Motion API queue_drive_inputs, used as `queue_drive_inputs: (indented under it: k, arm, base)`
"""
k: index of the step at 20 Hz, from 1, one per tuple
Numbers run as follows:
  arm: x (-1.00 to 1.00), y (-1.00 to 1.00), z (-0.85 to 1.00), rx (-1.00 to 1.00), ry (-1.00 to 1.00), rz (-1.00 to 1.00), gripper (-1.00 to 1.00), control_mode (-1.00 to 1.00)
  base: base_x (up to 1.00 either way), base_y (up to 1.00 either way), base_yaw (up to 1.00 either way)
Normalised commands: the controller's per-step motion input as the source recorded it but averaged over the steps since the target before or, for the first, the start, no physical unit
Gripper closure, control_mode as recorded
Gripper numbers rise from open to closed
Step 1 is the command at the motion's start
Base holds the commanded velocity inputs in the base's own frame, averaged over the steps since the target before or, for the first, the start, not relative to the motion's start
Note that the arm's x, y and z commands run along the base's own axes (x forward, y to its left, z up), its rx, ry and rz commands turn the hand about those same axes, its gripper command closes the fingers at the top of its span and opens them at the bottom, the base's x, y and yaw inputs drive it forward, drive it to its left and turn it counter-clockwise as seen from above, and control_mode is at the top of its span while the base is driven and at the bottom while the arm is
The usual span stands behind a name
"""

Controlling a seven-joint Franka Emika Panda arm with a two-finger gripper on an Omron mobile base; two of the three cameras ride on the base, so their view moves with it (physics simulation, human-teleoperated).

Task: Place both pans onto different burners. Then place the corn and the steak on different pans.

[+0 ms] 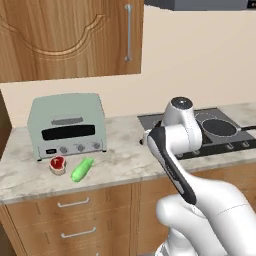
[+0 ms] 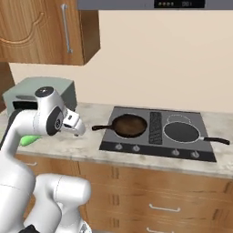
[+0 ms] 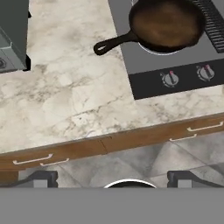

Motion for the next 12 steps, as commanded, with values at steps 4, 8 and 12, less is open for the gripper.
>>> queue_drive_inputs:
  k: [4, 8, 12]
  arm:
    - [0.0, 0.0, 0.0, 0.0, 0.0, 0.0, -1.0, 1.0]
    - [0.0, 0.0, 0.0, 0.0, 0.0, 0.0, -1.0, 1.0]
    - [0.0, 0.0, 0.0, 0.0, 0.0, 0.0, -1.0, 1.0]
  base:
    - [-0.08, 0.89, -0.02]
    - [0.0, 0.59, -0.01]
    - [0.08, 0.16, 0.0]
